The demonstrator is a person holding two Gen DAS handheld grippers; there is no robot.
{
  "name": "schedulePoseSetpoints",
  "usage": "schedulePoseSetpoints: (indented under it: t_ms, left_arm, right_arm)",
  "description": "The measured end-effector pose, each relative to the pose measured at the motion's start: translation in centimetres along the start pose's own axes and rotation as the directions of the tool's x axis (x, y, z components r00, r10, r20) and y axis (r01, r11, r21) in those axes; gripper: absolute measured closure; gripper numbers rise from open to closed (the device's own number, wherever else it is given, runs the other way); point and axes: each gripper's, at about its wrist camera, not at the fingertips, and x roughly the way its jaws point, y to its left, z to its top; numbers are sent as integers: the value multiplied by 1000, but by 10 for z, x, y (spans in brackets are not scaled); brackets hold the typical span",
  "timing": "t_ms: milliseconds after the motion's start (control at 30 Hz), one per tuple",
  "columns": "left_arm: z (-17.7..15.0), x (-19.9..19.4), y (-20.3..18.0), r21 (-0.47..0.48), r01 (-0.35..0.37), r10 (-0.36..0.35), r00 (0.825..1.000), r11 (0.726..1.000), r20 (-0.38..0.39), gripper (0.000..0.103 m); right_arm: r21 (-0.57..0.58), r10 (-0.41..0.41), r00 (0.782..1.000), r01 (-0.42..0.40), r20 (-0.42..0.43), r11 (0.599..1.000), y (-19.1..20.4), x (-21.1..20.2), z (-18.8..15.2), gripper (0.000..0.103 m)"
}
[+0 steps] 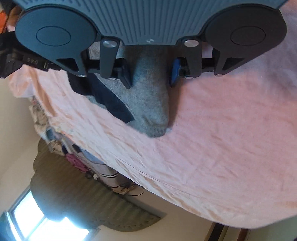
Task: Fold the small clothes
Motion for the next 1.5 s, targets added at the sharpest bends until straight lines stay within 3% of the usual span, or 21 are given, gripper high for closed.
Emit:
schedulePoseSetpoints:
  t_ms: [67, 133, 233, 400, 433, 467, 500, 633, 733, 800, 833, 867, 933, 1000, 1133, 1233, 1333, 1400, 1433, 1467, 1500]
  left_arm:
    - [-10, -17, 9, -57, 84, -84, 996, 995, -2, 34]
    - [-27, -30, 15, -76, 146, -150, 988, 986, -43, 23]
    - [-60, -40, 16, -90, 237, -246, 963, 967, -113, 23]
    - [-89, -54, 14, -101, 281, -293, 947, 954, -132, 32]
    - [-90, -51, 13, -108, 270, -284, 947, 957, -153, 51]
    - [-91, -48, 13, -112, 249, -266, 948, 962, -175, 74]
    - [-90, -44, 13, -117, 228, -247, 949, 967, -193, 81]
    - [-94, -65, 8, -74, 236, -246, 951, 969, -186, 87]
    - [-108, -78, 3, 68, 151, -137, 974, 986, -180, 83]
    - [-119, -89, 0, 150, 117, -97, 986, 982, -134, 80]
    - [-123, -98, -10, 222, 73, -51, 994, 972, -100, 72]
    - [-130, -108, -21, 310, 23, -7, 999, 951, -53, 61]
    - [-146, -124, -41, 475, -46, 29, 999, 879, 44, 39]
    - [-159, -130, -52, 565, -53, 13, 997, 823, 74, 32]
    - [-168, -113, -53, 607, -150, 120, 989, 780, 89, 32]
    - [-167, -108, -45, 581, -187, 153, 982, 792, 107, 33]
    - [-169, -106, -47, 585, -226, 171, 974, 779, 149, 33]
    - [-169, -106, -49, 583, -233, 163, 972, 778, 170, 53]
    - [-167, -105, -48, 575, -236, 170, 971, 784, 167, 80]
    - [-165, -105, -46, 554, -221, 174, 975, 802, 137, 91]
    - [-163, -106, -42, 526, -208, 170, 978, 825, 120, 91]
  right_arm:
    - [-14, 31, 999, -31, 13, 999, 1, -16, -11, 40]
    - [-26, 55, 998, -55, -14, 998, -2, -38, -24, 31]
    - [-30, 78, 993, -81, -84, 996, -8, -66, -50, 30]
    - [-107, 84, 987, -99, -134, 989, 1, -89, -94, 32]
    - [-122, 70, 989, -86, -127, 989, 4, -91, -97, 35]
    - [-137, 49, 991, -67, -127, 988, 7, -91, -99, 53]
    - [-137, 43, 986, -66, -161, 988, 8, -88, -100, 81]
    - [-185, 44, 985, -75, -166, 980, 14, -100, -109, 82]
    - [-171, 52, 984, -81, -168, 982, 5, -112, -114, 81]
    - [-130, 59, 985, -81, -164, 988, -7, -113, -116, 74]
    - [-97, 74, 983, -91, -168, 991, -10, -115, -113, 70]
    - [-72, 76, 985, -88, -158, 993, -10, -118, -108, 60]
    - [-49, 99, 991, -103, -86, 993, -7, -126, -93, 54]
    - [-23, 148, 988, -150, -51, 988, -3, -122, -75, 54]
    - [-23, 154, 987, -156, -46, 988, 16, -92, -44, 54]
    - [-12, 73, 993, -75, -90, 997, 22, -56, -32, 54]
    - [1, 3, 992, -3, -124, 1000, 21, -31, -34, 54]
    - [-11, 18, 993, -19, -114, 1000, 22, -25, -39, 61]
    - [-31, 14, 993, -18, -118, 999, 24, -25, -40, 73]
    - [-39, 19, 992, -24, -123, 999, 24, -27, -41, 84]
    - [-45, 24, 993, -29, -116, 999, 23, -32, -42, 86]
